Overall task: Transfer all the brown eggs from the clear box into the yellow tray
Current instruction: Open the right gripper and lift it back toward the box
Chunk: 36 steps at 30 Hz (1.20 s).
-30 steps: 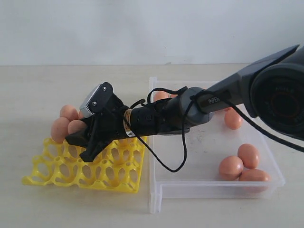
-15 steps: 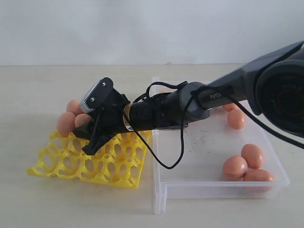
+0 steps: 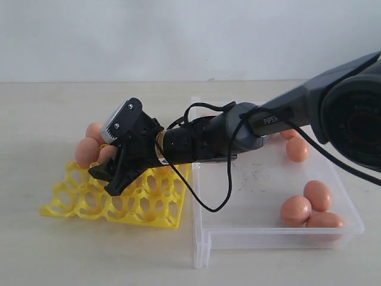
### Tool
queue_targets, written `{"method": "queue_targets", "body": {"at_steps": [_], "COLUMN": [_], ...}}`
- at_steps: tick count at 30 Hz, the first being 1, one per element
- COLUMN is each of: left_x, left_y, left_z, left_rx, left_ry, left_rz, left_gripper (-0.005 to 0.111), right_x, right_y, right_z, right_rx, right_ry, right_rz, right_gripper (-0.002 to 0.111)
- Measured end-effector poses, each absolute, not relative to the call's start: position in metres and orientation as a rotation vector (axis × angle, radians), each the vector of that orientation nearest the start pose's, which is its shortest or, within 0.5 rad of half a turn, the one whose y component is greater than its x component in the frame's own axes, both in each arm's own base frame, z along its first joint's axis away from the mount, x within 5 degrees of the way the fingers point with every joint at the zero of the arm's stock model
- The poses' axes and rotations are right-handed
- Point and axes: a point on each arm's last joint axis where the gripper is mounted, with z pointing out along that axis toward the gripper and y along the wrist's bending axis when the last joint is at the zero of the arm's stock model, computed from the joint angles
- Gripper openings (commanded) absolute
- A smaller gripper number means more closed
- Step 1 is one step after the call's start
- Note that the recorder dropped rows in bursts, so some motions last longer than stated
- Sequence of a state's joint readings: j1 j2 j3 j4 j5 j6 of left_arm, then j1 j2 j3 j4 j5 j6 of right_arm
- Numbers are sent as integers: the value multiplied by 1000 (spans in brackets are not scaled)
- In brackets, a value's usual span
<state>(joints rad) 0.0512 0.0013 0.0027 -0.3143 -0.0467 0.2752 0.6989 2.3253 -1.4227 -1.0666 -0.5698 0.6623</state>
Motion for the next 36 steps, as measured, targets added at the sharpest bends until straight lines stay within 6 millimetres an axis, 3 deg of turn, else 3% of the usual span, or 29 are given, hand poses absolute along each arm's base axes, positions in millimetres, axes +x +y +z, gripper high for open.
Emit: {"method": "queue_targets", "body": {"at_steps": [7, 13, 20, 24, 26, 28, 29, 32, 36], "left_x": [56, 56, 56, 56, 56, 56, 56, 56, 56], "left_y": [4, 4, 4, 4, 4, 4, 4, 4, 4], "left_z": [216, 216, 216, 216, 216, 216, 216, 216, 216], "left_rx": [-77, -77, -77, -77, -77, -77, -77, -77, -77], "left_ry": [1441, 1441, 1441, 1441, 1441, 1441, 1441, 1441, 1441], "left_rz": [21, 21, 21, 21, 21, 21, 21, 21, 21], "left_gripper": [4, 4, 4, 4, 4, 4, 4, 4, 4], "right_x": [342, 350, 352, 340, 331, 325, 322, 317, 303], "right_y": [336, 324, 301, 289, 283, 276, 271, 257, 250], "right_z": [114, 167, 224, 248, 254, 257, 257, 257, 246], "right_rx": [-1291, -1153, -816, -860, -939, -1000, -1029, -1114, -1313], "right_ry": [1668, 1720, 1898, 1890, 1885, 1900, 1917, 1985, 2131], "right_rz": [643, 509, 425, 202, 34, -136, -221, -393, -411], "right_gripper": [66, 65, 64, 46, 29, 5, 0, 0, 0]}}
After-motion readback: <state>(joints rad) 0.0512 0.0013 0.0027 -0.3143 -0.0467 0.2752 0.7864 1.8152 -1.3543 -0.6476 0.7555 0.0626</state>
